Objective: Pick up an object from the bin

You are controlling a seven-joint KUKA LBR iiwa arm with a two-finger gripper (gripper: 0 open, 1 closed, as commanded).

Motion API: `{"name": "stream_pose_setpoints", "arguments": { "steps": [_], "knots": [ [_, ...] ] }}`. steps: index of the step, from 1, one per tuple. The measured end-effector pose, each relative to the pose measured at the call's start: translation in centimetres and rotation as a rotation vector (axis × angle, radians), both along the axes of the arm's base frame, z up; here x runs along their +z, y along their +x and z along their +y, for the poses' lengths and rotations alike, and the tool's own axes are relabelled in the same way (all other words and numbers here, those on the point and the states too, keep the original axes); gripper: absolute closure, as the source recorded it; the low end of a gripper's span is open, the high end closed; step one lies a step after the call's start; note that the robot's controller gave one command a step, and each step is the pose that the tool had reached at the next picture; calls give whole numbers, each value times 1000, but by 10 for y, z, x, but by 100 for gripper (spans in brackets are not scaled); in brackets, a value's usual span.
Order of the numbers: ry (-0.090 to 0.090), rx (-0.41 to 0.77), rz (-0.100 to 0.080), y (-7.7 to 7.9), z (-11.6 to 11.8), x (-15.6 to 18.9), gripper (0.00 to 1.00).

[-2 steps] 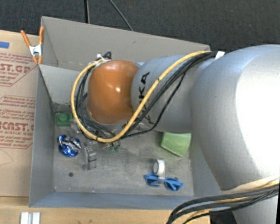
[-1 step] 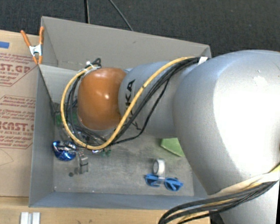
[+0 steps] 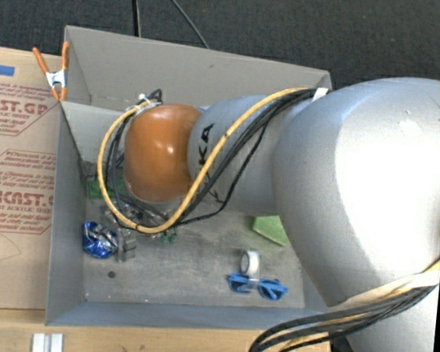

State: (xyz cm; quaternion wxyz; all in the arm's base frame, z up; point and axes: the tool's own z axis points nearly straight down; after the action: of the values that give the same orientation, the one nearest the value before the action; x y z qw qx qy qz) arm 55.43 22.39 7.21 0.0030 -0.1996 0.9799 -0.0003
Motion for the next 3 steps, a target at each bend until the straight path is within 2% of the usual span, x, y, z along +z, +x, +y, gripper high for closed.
{"name": "stream_pose_setpoints", "arguments": {
  "steps": [1,2,3],
  "knots": [
    [4,46,-6,28,13,100,100],
    [2,45,3,25,12,94,0],
    [-2,154,16,-54,24,2,0]
  ]
}}
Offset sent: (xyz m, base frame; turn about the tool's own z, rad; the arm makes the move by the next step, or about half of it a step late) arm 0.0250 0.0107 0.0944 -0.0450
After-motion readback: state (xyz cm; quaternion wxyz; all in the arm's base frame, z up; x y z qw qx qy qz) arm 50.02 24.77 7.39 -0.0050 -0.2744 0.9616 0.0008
